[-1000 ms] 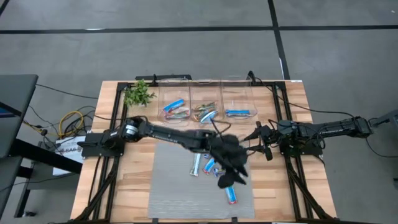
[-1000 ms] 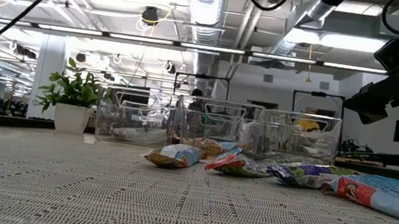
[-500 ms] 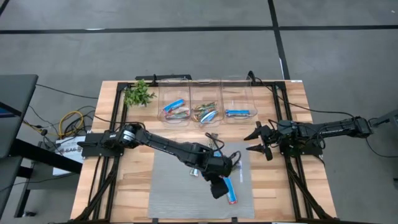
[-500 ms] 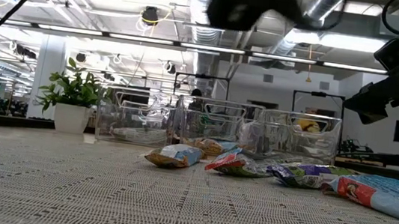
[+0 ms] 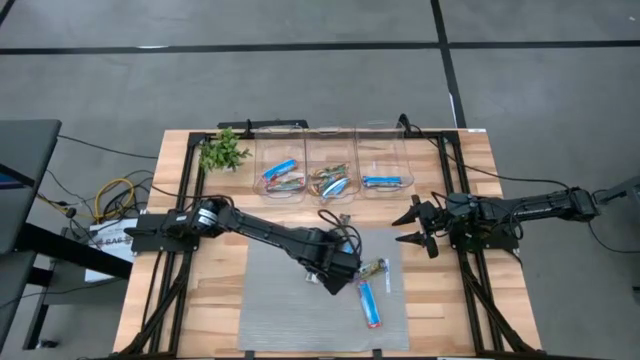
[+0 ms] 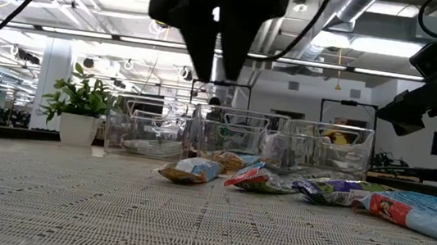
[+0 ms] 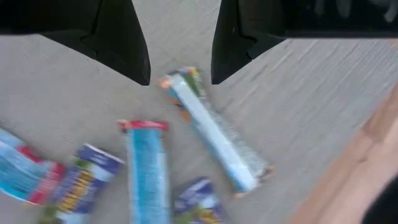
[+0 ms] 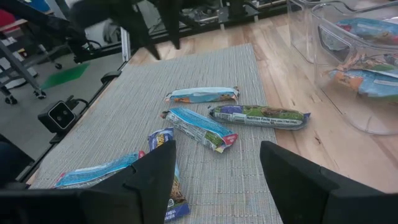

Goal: Pick and place Granola Bars by type
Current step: Put the yellow granola bar into the middle transparent bin

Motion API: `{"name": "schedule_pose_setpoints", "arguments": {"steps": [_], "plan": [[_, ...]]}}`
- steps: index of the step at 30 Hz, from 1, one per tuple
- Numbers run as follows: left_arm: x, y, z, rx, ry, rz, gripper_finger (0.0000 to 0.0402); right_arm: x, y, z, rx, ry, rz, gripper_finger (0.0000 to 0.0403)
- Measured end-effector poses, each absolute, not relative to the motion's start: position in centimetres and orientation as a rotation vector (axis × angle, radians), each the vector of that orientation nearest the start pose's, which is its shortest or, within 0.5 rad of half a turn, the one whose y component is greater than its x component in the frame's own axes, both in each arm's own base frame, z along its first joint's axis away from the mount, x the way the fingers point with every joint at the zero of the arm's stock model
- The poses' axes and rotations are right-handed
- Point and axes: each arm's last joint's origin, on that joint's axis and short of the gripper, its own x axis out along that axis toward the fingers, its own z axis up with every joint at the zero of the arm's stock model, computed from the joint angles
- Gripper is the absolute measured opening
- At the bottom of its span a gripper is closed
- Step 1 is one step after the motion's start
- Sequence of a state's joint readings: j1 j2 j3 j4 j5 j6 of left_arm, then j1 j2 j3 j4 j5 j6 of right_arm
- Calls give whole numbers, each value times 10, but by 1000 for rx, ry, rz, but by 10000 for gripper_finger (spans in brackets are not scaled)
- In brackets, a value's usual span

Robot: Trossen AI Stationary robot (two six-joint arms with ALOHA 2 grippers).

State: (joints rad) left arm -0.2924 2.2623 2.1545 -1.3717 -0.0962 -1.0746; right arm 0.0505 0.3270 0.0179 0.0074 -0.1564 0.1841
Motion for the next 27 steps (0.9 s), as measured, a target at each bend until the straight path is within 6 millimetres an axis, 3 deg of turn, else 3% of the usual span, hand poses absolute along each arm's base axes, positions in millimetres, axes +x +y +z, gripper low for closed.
{"name": "schedule_pose_setpoints", "arguments": {"steps": [10, 18, 27], "plan": [[433, -105, 239, -657, 1310, 771, 162, 113, 10, 142, 198, 320, 177, 226], [435, -107, 204, -679, 1331, 764, 162, 113, 10, 142, 198, 320, 177, 226], [431, -106, 184, -709, 1349, 792, 162, 113, 10, 142, 198, 320, 177, 226]]}}
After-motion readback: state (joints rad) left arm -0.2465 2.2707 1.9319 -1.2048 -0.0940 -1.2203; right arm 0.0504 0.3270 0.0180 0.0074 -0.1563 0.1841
